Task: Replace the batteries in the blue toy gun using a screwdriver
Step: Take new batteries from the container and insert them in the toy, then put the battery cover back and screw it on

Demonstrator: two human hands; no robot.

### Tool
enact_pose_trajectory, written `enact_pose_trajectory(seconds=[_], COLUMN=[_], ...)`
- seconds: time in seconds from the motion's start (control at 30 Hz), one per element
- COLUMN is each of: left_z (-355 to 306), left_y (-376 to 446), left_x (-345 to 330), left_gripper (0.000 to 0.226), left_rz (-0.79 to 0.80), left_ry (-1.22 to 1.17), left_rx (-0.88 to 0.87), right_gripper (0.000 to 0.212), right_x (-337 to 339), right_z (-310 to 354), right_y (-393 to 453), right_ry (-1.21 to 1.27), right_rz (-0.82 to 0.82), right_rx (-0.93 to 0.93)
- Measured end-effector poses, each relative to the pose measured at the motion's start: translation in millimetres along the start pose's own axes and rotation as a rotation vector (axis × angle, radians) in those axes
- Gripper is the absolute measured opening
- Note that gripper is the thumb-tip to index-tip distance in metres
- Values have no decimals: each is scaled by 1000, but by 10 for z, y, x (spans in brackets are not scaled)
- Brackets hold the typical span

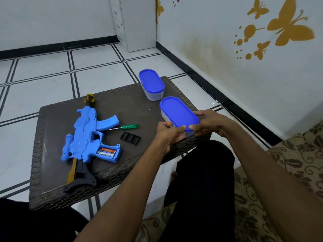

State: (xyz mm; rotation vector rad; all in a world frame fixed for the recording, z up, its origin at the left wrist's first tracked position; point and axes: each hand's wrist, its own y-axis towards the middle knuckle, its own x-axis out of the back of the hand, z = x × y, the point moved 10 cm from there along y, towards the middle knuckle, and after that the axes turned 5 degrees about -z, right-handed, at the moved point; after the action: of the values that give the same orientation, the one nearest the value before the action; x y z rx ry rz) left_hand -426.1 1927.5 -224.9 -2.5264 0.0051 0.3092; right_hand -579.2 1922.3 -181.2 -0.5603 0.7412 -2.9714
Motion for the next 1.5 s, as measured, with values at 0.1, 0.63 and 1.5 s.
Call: enact_pose_trajectory(seconds=[0.1, 0.63, 1.5], left_z=[-1, -614, -1107], left_y=[17, 222, -223], left_x=[-12, 501, 1937], left_gripper=[50, 16, 13], left_rz=[2, -118, -352], left_ry=[-40, 186, 1108], left_rx=[21, -263, -792], right_gripper=[69, 51, 15], right_x=[19, -71, -1448], right_z=[-9, 809, 1022], right_y=[-27, -94, 971], right_ry=[64, -698, -924], right_rz=[-60, -668, -306], right_rx=[-3, 478, 484])
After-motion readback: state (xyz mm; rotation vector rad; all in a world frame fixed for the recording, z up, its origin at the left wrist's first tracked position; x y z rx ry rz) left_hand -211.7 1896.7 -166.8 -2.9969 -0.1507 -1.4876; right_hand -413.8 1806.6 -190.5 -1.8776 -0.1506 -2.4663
